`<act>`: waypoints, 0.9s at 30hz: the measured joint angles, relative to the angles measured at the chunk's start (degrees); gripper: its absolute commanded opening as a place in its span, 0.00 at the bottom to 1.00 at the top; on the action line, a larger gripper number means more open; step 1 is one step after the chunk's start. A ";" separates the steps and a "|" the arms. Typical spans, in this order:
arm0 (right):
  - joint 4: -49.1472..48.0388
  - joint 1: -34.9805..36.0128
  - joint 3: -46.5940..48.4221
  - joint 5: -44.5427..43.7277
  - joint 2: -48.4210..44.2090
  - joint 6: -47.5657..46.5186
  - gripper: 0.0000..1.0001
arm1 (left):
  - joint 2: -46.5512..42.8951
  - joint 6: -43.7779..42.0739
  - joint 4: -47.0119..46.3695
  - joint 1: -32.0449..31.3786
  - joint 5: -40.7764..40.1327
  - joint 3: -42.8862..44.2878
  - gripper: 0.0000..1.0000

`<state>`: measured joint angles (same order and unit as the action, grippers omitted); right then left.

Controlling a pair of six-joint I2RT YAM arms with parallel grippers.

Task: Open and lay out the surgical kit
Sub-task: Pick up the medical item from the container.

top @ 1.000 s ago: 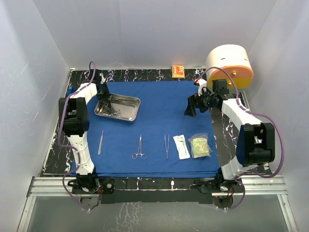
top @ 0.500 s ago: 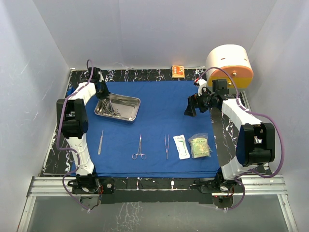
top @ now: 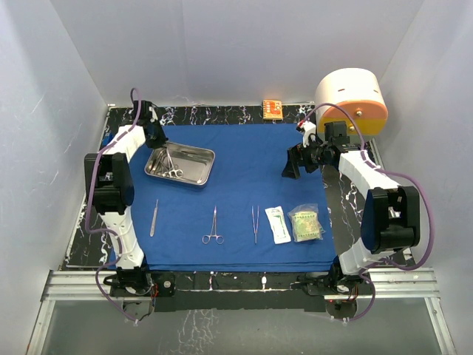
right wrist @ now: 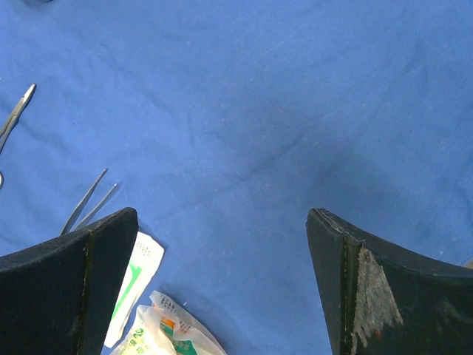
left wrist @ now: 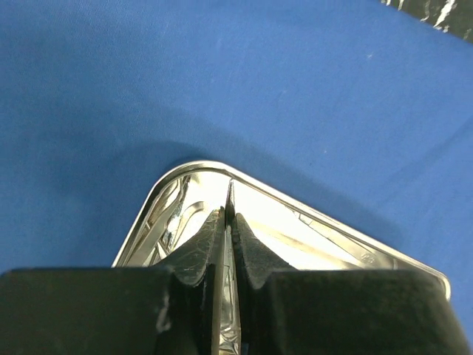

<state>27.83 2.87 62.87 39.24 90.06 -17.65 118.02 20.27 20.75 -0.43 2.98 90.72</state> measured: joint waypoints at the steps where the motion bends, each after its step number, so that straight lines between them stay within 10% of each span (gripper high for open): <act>1: 0.00 0.00 0.00 0.00 0.11 0.00 0.98 | -0.46 0.09 -0.11 0.00 0.00 0.00 0.00; 15: 0.02 0.00 0.00 0.20 0.83 0.02 0.98 | -3.89 0.11 -1.92 0.11 0.09 -0.11 0.00; 27: 0.02 0.00 0.00 0.20 0.85 0.02 0.98 | -3.91 -2.51 -4.46 -0.70 2.64 -6.45 0.45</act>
<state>27.86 2.87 62.87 39.44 90.91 -17.63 114.10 17.76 16.29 -1.13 5.63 84.27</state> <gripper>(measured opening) 0.980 0.396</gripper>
